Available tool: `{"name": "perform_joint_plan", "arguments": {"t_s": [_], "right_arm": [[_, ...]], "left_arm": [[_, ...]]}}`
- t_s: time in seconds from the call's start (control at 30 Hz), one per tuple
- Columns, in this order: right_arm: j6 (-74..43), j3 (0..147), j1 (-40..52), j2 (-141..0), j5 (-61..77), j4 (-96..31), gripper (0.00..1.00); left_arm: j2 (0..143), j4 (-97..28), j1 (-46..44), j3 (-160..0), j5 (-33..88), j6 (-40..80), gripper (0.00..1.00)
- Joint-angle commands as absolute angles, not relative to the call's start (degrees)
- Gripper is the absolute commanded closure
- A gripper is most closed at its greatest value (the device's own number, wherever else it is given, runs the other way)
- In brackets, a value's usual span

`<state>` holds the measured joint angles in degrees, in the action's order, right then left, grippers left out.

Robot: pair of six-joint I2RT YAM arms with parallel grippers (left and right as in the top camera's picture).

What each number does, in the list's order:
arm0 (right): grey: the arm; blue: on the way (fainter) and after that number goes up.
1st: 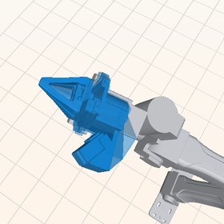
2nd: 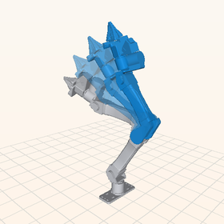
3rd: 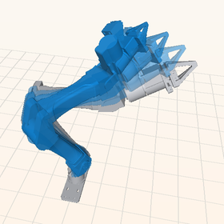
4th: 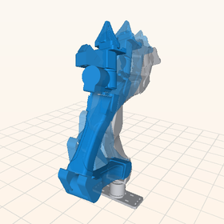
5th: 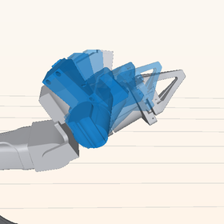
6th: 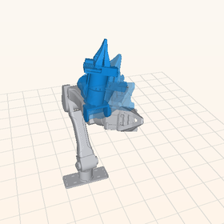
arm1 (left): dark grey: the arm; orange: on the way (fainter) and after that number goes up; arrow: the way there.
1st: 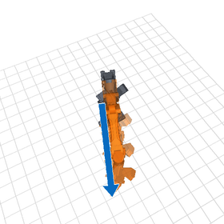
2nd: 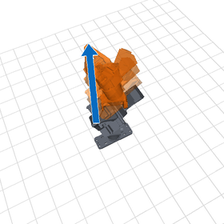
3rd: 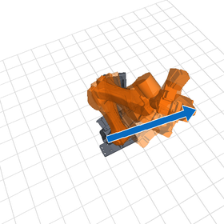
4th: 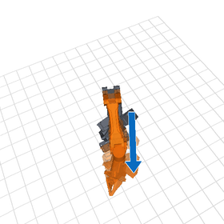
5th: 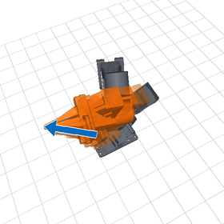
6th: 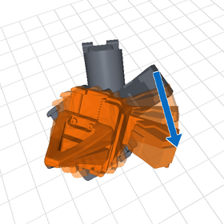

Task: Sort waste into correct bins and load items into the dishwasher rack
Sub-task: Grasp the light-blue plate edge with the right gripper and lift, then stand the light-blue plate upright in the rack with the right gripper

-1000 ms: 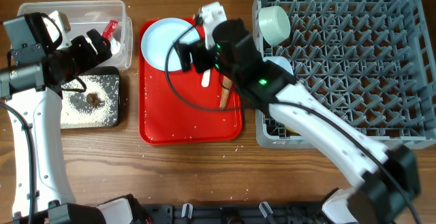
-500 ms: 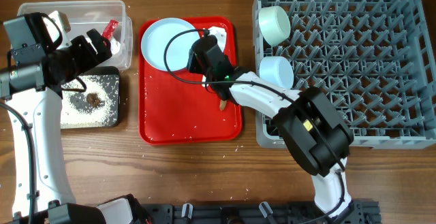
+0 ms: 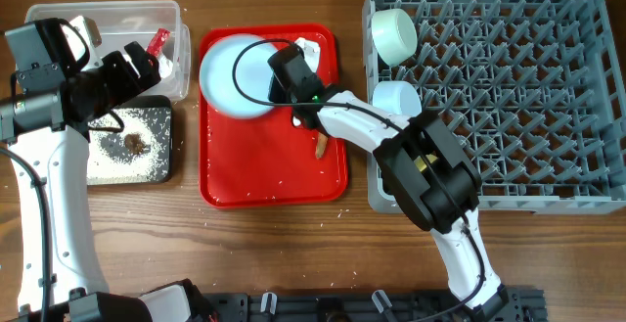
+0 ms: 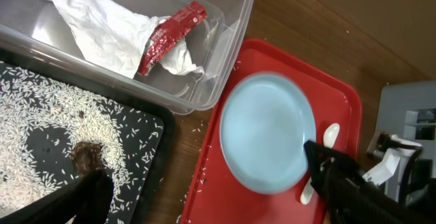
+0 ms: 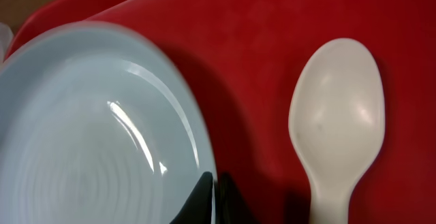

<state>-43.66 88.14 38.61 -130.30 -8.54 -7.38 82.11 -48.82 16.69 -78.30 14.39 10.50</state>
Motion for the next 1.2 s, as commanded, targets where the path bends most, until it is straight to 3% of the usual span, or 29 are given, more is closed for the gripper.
{"name": "perform_joint_plan", "arguments": {"t_s": [0.0, 0.2, 0.33, 0.43, 0.6, 0.77, 1.17], "right_arm": [[-42.89, 92.38, 38.33, -131.35, -6.79, -17.02, 0.96], [-33.78, 101.03, 36.45, -126.06, -5.93, -32.32, 0.96], [-26.87, 101.41, 36.05, -117.4, -6.46, -34.98, 0.96], [-23.86, 101.41, 35.57, -110.13, -12.14, -37.91, 0.96], [-22.44, 101.41, 33.89, -97.8, -33.61, -47.81, 0.96], [-17.32, 101.41, 29.82, -90.7, -43.57, -56.69, 0.96], [11.84, 100.75, 13.39, -95.77, -50.46, -55.86, 0.95]], "left_arm": [[81.38, -48.71, 17.06, -79.11, 14.26, 9.39, 0.0], [81.38, -48.69, 17.06, -79.11, 14.26, 9.39, 0.0], [81.38, -48.69, 17.06, -79.11, 14.26, 9.39, 0.0], [81.38, -48.69, 17.06, -79.11, 14.26, 9.39, 0.0], [81.38, -48.69, 17.06, -79.11, 14.26, 9.39, 0.0], [81.38, -48.69, 17.06, -79.11, 14.26, 9.39, 0.0], [81.38, -48.69, 17.06, -79.11, 14.26, 9.39, 0.0]]}}
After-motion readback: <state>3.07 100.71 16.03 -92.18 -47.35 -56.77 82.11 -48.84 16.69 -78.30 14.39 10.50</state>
